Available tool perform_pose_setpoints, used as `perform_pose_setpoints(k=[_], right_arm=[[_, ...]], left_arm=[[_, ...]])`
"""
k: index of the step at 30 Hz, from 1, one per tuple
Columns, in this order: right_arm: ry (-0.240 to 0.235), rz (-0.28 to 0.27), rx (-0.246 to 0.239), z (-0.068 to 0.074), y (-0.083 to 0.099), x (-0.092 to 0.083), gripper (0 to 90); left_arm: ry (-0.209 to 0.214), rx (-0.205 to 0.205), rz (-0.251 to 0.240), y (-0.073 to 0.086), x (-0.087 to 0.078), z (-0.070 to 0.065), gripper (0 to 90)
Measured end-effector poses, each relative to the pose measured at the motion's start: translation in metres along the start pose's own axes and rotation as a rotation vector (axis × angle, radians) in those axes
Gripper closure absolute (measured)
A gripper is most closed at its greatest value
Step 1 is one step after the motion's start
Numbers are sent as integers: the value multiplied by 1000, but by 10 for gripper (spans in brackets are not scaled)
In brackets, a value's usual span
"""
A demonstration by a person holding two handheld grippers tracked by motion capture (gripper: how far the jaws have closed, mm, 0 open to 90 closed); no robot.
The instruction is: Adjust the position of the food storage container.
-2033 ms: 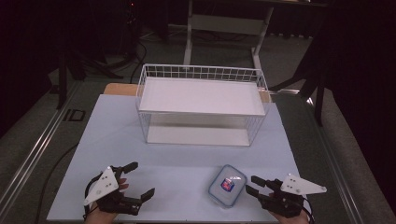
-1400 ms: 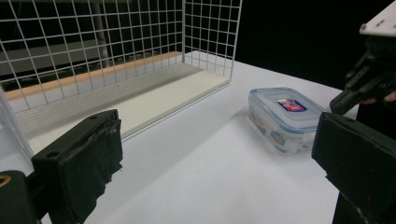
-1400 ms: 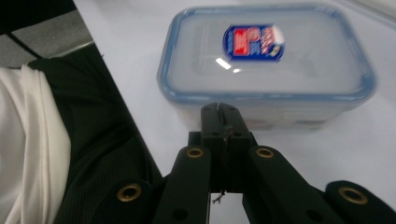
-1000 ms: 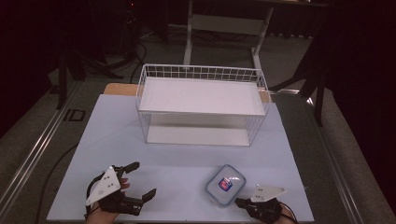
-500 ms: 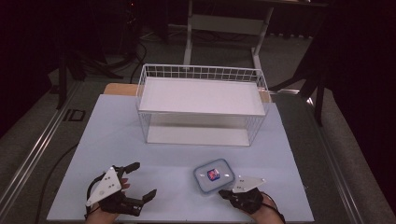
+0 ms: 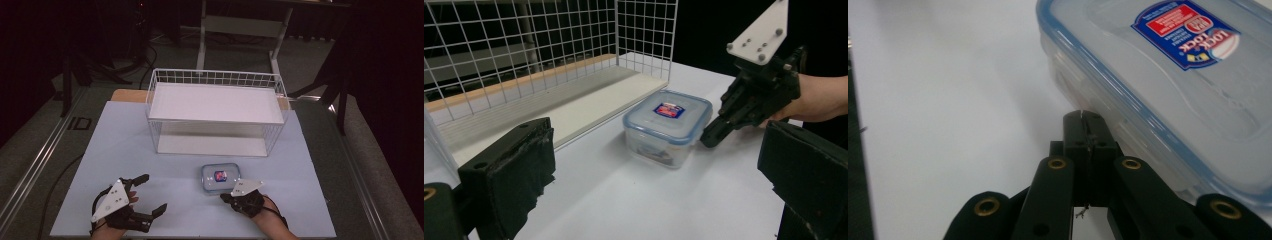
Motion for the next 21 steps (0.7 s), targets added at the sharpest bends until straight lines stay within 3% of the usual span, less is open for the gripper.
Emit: perform_pose_setpoints(k=[5,9,12,18,21], right_arm=[[-13,-37,19,1,-8,4,900],[-34,-49,26,8,-5,0,900],[-23,-54,22,8,-4,-8,900],[-9,-47,11,2,6,-32,900],[39,-35,24,-14,15,-43,900]], left_arm=[[3,0,2,0,0,-1,29],[7,1,1,0,-1,-1,29],[9,-2,2,0,-1,-1,29],[10,-4,6,1,0,-2,29],[10,-5,6,1,1,-2,29]])
Point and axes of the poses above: each handheld gripper's, and its own axes: x roughly forward along the jaws, y roughly out of its underside, z roughly to its left, the point moved 8 cm from there along x, roughly forward along the jaws, and after that the axes turned 10 degrees about x, right-handed, at the moved point
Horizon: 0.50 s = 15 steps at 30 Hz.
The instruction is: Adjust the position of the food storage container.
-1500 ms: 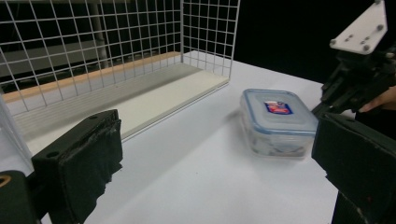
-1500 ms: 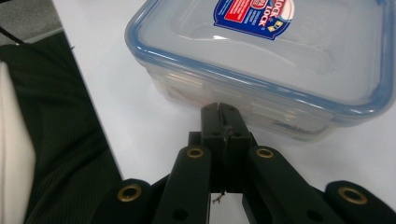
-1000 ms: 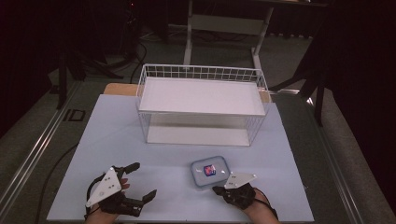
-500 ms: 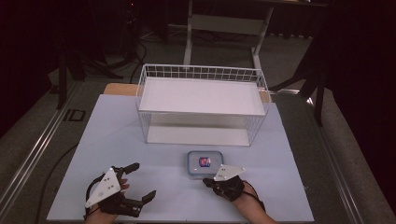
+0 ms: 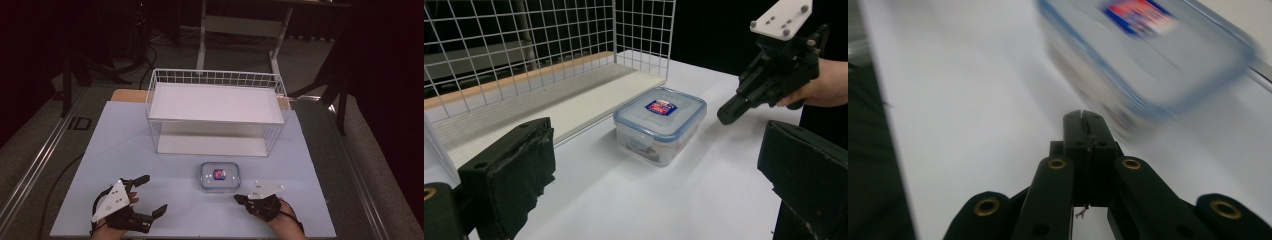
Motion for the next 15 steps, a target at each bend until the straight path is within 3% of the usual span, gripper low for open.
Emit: perform_pose_setpoints(k=[2,3,5,7,10,15], right_arm=[[43,-4,39,-17,5,-3,900],[43,-4,39,-17,5,-3,900],[101,-26,93,-41,4,-3,900],[117,-48,109,-51,0,0,900],[121,-55,124,-59,-7,7,900],[129,-41,119,-58,-14,18,900]], left_arm=[[1,4,0,0,1,0,30],[1,4,0,0,1,0,29],[2,3,6,1,2,-1,29],[4,3,8,1,2,-1,29],[8,1,9,2,2,-1,29],[10,-4,8,2,1,0,29]])
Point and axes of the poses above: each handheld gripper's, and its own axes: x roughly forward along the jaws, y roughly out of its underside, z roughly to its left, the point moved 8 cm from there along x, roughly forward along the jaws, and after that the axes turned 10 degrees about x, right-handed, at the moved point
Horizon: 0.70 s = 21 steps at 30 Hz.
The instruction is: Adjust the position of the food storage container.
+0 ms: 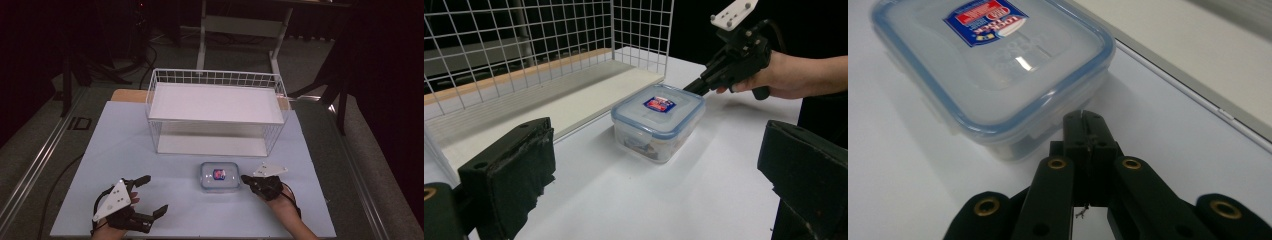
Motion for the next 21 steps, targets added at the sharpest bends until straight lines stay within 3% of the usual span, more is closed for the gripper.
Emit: perform_pose_setpoints(k=[8,18,21], right_arm=[[-22,-2,21,8,-4,8,900],[-48,22,-16,28,-10,28,900],[-52,13,0,28,-14,29,900]], left_arm=[[15,3,3,0,1,-2,29],[23,1,9,1,2,-3,29],[26,1,10,1,2,-3,29]])
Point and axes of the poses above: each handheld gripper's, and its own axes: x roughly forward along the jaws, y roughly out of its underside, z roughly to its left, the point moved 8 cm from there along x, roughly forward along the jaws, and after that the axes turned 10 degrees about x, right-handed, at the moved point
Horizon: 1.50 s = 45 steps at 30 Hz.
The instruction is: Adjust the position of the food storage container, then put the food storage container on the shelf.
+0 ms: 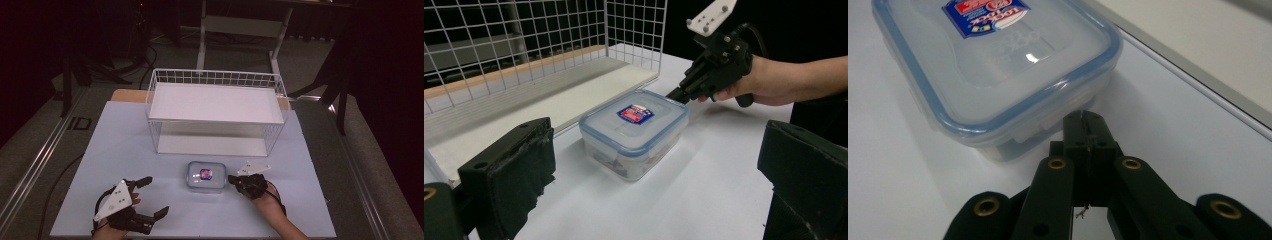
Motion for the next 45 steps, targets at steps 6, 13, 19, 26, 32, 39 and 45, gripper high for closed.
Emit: perform_pose_setpoints(k=[6,13,19,26,32,39,45], right_arm=[[-3,-1,14,-3,-7,8,900],[13,-4,2,-4,-10,15,900],[40,-59,33,-14,-14,-6,887],[6,-122,-6,1,-21,-40,726],[-57,-200,21,20,-35,-63,303],[-96,-193,6,25,-45,-71,146],[-102,-181,28,22,-52,-70,202]], left_arm=[[2,2,2,0,1,-1,29],[3,-2,5,1,1,0,29],[14,-26,5,2,3,1,29],[13,-16,20,-3,8,6,29],[23,-71,79,-11,13,15,49],[55,-136,105,-27,18,24,28],[88,-157,151,-36,32,28,6]])
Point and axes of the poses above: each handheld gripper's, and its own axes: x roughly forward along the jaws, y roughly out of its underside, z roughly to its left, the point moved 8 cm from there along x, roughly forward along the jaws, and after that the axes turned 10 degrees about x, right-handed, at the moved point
